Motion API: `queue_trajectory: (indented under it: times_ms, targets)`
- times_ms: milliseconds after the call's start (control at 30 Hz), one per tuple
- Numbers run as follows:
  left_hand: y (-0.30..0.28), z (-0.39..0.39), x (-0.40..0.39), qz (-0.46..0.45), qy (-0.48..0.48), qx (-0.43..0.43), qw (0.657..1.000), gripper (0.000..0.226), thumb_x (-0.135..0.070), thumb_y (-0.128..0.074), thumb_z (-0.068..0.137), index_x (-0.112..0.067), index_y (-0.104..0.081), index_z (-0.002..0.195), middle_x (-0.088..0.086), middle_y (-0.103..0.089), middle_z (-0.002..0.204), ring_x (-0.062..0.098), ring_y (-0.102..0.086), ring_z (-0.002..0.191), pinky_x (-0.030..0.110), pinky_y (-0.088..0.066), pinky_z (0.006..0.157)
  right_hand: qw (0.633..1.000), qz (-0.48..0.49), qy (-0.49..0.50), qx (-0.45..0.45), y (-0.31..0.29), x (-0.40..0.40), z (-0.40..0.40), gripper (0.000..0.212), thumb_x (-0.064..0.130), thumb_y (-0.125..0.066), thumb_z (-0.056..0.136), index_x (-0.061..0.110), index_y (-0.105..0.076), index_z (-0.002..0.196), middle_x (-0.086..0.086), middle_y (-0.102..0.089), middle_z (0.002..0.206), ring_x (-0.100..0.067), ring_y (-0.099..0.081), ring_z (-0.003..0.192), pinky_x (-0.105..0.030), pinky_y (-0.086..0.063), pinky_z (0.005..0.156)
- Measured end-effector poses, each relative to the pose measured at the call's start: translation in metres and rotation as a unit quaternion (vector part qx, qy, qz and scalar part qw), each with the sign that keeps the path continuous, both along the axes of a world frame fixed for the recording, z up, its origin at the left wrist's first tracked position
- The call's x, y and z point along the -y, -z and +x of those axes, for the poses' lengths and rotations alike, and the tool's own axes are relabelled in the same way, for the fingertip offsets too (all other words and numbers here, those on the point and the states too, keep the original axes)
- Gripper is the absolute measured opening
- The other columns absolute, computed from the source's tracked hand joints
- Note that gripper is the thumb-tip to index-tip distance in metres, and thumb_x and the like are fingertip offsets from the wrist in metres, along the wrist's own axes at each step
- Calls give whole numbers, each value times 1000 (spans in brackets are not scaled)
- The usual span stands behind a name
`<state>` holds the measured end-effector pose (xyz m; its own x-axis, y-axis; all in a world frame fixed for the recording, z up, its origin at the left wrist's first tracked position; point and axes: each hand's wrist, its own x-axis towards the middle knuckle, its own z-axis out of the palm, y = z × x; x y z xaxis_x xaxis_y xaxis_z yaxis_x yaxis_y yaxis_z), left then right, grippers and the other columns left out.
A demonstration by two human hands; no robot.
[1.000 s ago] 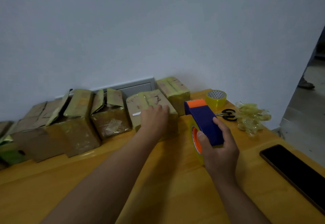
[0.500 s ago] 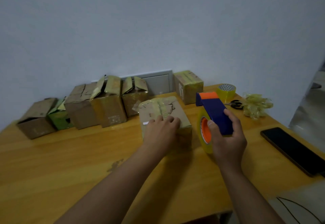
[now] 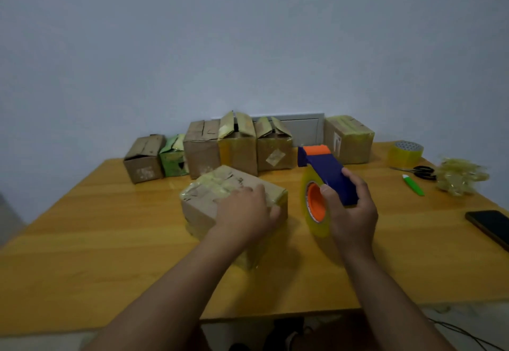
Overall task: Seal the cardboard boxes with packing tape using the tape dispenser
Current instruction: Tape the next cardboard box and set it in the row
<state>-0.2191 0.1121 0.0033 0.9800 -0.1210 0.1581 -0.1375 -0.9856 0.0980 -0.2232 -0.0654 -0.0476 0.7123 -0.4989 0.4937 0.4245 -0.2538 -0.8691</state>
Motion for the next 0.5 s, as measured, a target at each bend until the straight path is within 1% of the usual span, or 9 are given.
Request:
queue_trajectory:
  times_ms: [67,100,133,200,233,267,367,400,500]
  targets:
    - [-6,-3,-24,-84,67,-51,993,63,-47,-47,93,-27,-26,150,3,-42,148,23,-47,127,42,-45,100,999,-9,-31,-11,-3,-6,6,58,44,-68,76,24,-59,129,11,-57,119,2,-55,99,-3,-44,67]
    - [-9,-3,-38,-79,106,-82,988,68,-44,-51,92,-30,-21,152,0,-34,154,22,-39,135,44,-36,109,999,-15,-44,-17,-5,-8,9,58,44,-69,77,24,-59,130,11,-57,119,3,-55,99,-3,-44,65]
    - [-11,-2,-52,-43,139,-109,983,74,-45,-54,90,-35,-16,152,-5,-25,158,22,-24,144,47,-22,117,998,-20,-54,-23,-6,-9,13,55,41,-71,79,24,-59,130,12,-57,118,5,-54,98,-4,-45,64]
    - [-8,1,-74,25,180,-139,974,80,-54,-55,89,-43,-6,152,-16,-8,161,16,7,148,48,8,118,997,-18,-66,-26,-9,-9,20,49,32,-74,83,25,-59,129,12,-57,116,8,-55,96,-8,-45,66]
    - [-6,4,-79,29,190,-143,971,82,-58,-54,88,-45,-3,152,-18,-5,160,14,12,147,47,12,117,997,-15,-71,-27,-11,-8,24,48,31,-75,82,25,-60,128,12,-58,116,7,-56,96,-10,-46,67]
    - [-3,7,-80,17,198,-137,970,84,-63,-53,87,-45,-2,152,-16,-7,160,14,8,148,45,9,119,997,-14,-75,-26,-14,-7,26,50,33,-76,80,26,-61,127,11,-59,116,5,-57,97,-13,-46,69]
    - [5,16,-67,-6,189,-83,978,85,-74,-46,83,-35,-16,152,-5,-29,157,18,-27,142,40,-25,116,997,-15,-79,-20,-24,-2,35,54,42,-71,72,28,-62,123,18,-60,109,1,-59,98,-19,-48,72]
    - [9,19,-59,11,177,-53,983,82,-77,-39,83,-32,-23,150,-4,-33,155,19,-33,138,39,-30,112,997,-12,-79,-14,-29,0,37,53,42,-71,71,29,-63,122,21,-59,108,2,-60,96,-17,-48,71]
    - [20,34,-35,49,134,12,990,85,-82,-15,80,-28,-36,143,-6,-32,155,22,-34,135,39,-30,109,996,-15,-93,5,-42,9,46,51,39,-70,72,29,-63,122,19,-59,110,7,-59,93,-12,-49,66]
